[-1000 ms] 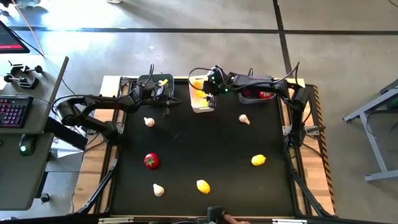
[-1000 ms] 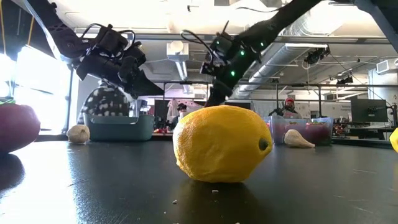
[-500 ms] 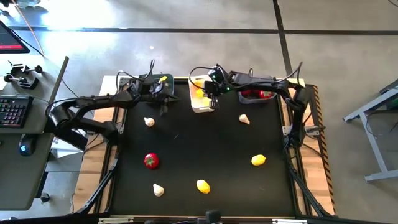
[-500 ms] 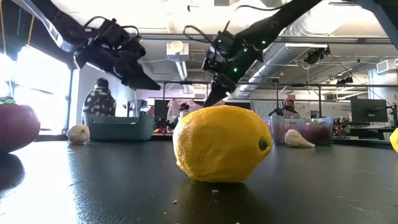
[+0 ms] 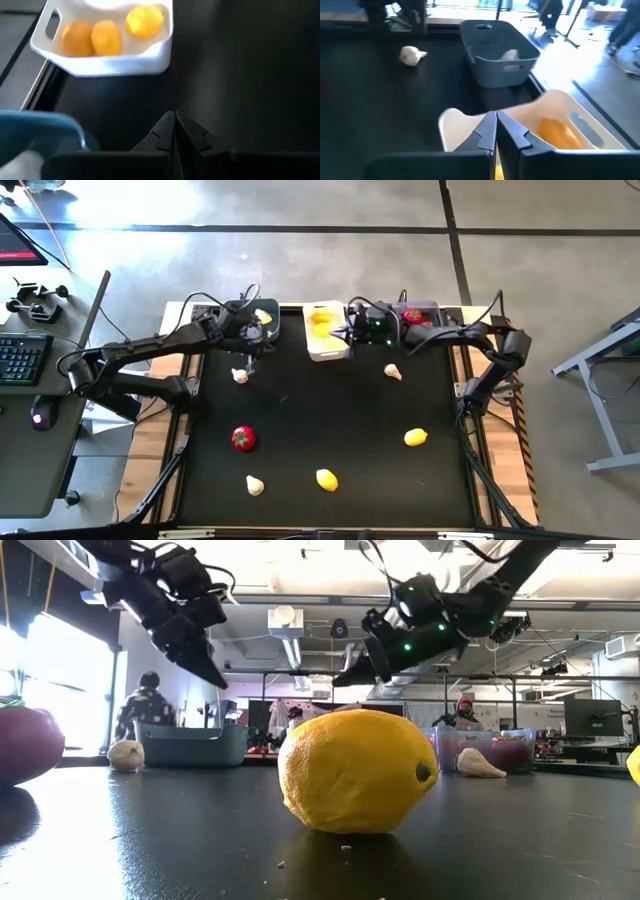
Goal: Sort produce into baskets
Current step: Put the white garlic into the blue bin
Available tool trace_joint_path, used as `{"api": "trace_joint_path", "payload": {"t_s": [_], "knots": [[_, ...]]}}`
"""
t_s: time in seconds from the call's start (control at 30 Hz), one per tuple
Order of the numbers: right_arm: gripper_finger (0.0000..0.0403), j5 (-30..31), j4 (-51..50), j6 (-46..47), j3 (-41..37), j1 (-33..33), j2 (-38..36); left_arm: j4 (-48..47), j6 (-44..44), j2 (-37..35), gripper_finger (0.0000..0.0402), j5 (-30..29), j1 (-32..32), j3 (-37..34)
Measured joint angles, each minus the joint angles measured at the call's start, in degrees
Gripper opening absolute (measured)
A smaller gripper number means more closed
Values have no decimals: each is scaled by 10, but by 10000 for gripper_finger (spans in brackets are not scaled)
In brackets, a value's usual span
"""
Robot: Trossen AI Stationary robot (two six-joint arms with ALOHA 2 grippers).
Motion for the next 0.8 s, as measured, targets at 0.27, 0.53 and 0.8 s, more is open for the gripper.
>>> {"api": "trace_joint_path", "payload": {"t_s": [0.27, 0.53, 0.8], "knots": [[0, 51, 78, 18, -37, 0, -7, -126, -78, 26, 0, -58, -39, 46], [0, 41, 89, 5, -37, 0, -7, -291, -143, 75, 39, -67, -37, 97], [0, 41, 77, 5, -37, 0, -7, -377, -210, 138, 137, -71, -37, 113]]}}
